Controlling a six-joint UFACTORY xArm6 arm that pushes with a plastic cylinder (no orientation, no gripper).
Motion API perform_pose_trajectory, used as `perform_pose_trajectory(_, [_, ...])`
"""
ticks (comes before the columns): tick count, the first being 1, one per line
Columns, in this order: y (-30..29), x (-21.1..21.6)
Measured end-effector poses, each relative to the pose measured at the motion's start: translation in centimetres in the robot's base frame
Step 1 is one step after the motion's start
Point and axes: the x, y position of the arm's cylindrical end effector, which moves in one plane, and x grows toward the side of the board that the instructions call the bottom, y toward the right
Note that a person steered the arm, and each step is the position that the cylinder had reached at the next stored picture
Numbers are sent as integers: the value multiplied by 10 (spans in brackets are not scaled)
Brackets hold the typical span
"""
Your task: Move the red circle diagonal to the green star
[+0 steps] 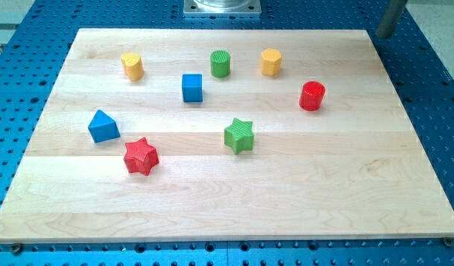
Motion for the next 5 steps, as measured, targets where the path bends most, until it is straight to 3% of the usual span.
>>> perform_pose_trajectory(1, [-6, -3])
perform_pose_trajectory(2, [-113, -11])
perform_pose_trajectory(3, [-172, -11])
perform_pose_trajectory(5, [-189, -10])
